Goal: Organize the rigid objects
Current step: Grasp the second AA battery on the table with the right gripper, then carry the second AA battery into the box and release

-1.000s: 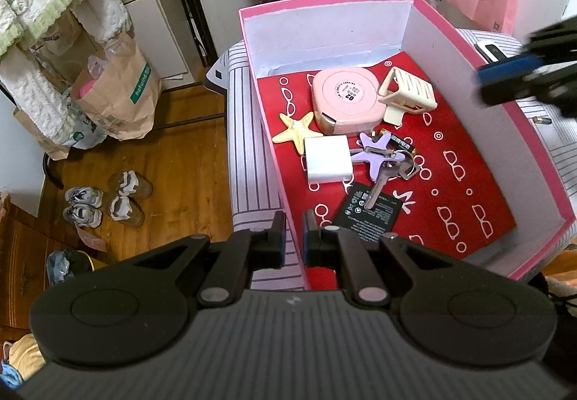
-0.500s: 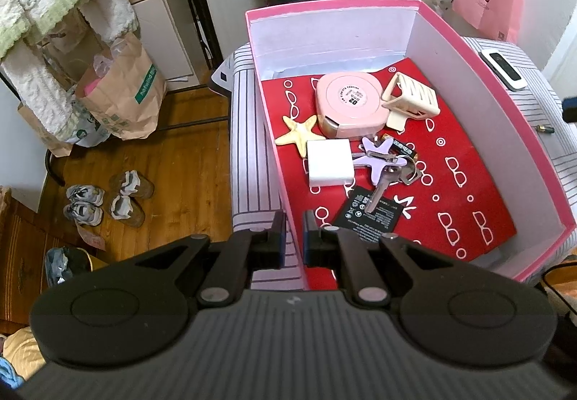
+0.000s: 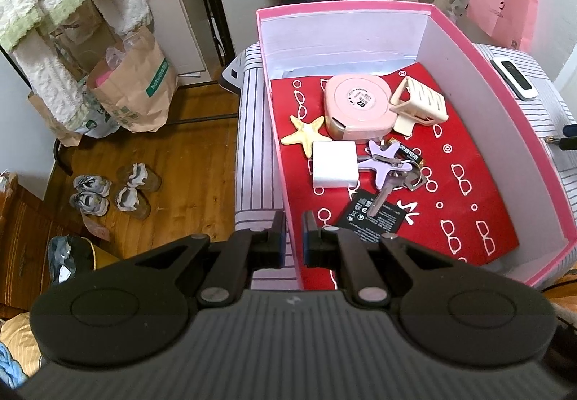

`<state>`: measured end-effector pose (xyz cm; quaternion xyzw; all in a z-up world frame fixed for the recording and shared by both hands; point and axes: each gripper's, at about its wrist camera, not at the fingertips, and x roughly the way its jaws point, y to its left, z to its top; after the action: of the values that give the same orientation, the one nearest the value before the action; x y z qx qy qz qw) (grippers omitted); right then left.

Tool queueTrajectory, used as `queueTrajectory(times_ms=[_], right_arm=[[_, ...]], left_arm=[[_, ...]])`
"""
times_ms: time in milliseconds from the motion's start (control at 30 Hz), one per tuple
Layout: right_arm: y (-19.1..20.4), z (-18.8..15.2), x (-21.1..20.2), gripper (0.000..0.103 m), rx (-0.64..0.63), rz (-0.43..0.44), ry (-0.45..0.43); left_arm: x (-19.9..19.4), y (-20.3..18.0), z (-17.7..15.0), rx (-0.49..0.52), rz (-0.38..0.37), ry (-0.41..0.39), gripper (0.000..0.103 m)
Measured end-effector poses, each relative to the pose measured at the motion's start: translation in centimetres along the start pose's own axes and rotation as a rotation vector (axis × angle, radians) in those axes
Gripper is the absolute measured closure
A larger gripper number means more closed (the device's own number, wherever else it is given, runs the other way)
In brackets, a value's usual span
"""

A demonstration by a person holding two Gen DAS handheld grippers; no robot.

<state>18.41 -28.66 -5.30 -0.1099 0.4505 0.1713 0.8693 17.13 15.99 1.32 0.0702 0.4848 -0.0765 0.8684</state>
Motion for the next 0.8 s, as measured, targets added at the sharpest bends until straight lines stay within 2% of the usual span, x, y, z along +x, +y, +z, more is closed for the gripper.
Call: queueTrajectory(times_ms=[233, 267, 300, 333, 533, 667, 800], right_arm=[[-0.5, -0.4, 1.5, 0.071, -0.038, 0.037, 0.019], [-0.6, -0.4, 1.5, 0.075, -0.034, 0.043, 0.012], [-0.7, -0.3, 1.6, 0.090, -0.026, 0.051, 0.014], [-0.7, -0.2, 1.6, 0.092, -0.020, 0.056, 0.018], [0.0, 0.4, 1.4, 0.092, 0.015, 0.032, -0.001], [1.3, 1.7, -0.1, 0.092, 0.002, 0.074, -0.048], [3.6, 3.7, -2.4, 0.092, -0.033, 0.156, -0.101]], left_arm=[[0.0, 0.0, 0.1, -0.007, 0.003, 0.003, 0.096], [0.0, 0.0, 0.1, -0.006, 0.003, 0.003, 0.096], [0.0, 0.0, 0.1, -0.005, 0.005, 0.003, 0.096], [0.0, 0.0, 0.1, -0.004, 0.006, 0.003, 0.096], [0.0, -0.1, 0.1, -0.005, 0.005, 0.003, 0.096], [0.0, -0.1, 0.0, -0.012, 0.004, -0.008, 0.096], [0.0, 0.0, -0.1, -0.016, -0.003, -0.013, 0.096]])
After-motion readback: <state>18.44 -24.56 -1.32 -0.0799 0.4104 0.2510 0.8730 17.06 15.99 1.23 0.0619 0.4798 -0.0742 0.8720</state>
